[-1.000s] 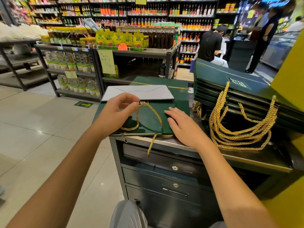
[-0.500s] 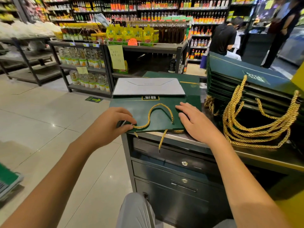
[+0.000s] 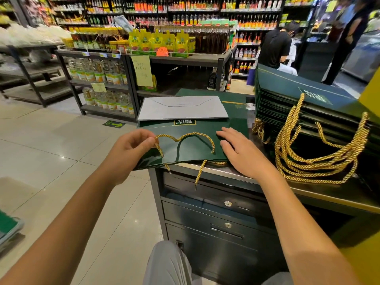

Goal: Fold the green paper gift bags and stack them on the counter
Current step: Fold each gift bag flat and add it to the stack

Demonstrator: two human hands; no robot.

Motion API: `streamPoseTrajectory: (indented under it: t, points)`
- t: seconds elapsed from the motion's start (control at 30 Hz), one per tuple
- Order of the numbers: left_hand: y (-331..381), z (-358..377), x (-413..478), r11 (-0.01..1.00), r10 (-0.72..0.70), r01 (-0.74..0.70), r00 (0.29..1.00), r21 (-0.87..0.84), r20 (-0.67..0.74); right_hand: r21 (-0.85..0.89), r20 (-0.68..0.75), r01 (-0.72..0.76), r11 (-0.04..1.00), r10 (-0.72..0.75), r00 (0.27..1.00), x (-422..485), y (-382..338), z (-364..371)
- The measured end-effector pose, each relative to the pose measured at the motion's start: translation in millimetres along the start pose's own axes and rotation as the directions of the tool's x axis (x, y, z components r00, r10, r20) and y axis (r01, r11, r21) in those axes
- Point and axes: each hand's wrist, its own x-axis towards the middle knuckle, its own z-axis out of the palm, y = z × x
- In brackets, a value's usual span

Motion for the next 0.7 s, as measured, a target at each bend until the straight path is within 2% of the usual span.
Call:
streamPoseTrajectory:
  t: [0.1, 0.17, 0.23, 0.27, 0.3, 0.33, 0.43, 0.53, 0.6, 0.7]
  points:
    - [1.1, 2.3, -1.6, 0.995, -0.03, 0.03, 1.0, -0.09, -0.004, 0.012, 0.001, -0.006, 1.0, 0.006, 1.0, 0.3, 0.6, -0.1]
    - [0.7, 3.8, -2.4, 0.997, -0.015, 0.01, 0.998, -0.082, -0.06, 0.013, -0.002, -0.004, 1.0, 0.004, 1.0, -0.3, 0.6, -0.3]
    - [-2.5, 2.3, -1.4, 0.987, 0.084, -0.056, 0.978, 0.15, -0.19, 0.009, -0.011, -0.005, 1.0, 0.005, 1.0, -1.9, 0.4, -0.1]
    - [-4.4, 1.6, -0.6, 0.949, 0.141, -0.063, 0.96, 0.307, -0.24, 0.006, -0.021, -0.007, 1.0, 0.007, 1.0, -2.6, 0.9, -0.3]
    - [-7.9, 0.4, 0.1, 0.924, 0.159, -0.041, 0.945, 0.379, -0.286, 0.003, -0.035, -0.009, 1.0, 0.009, 0.999, -3.6, 0.9, -0.5]
    - [-9.0, 0.3, -0.2, 0.938, 0.119, 0.004, 0.936, 0.348, -0.332, 0.003, -0.057, -0.007, 1.0, 0.007, 0.998, -4.7, 0.2, -0.8]
    - [-9.2, 0.9, -4.1, 0.99, -0.141, 0.138, 0.921, -0.034, -0.364, 0.014, -0.172, 0.051, 0.999, -0.048, 0.984, -9.3, -5.9, -2.9]
    - [-8.7, -0.8, -6.5, 0.922, -0.281, 0.177, 0.917, -0.343, -0.283, 0.01, -0.257, 0.16, 0.987, -0.152, 0.954, -14.9, -15.7, -1.9]
    - [-6.1, -2.6, -6.7, 0.885, -0.301, 0.166, 0.916, -0.435, -0.264, -0.022, -0.218, 0.207, 0.978, -0.207, 0.954, -18.3, -26.8, -3.3]
    - [3.7, -2.3, -8.9, 0.864, -0.287, 0.137, 0.925, -0.484, -0.251, -0.185, -0.057, 0.241, 0.953, -0.255, 0.965, -20.4, -49.8, -5.3]
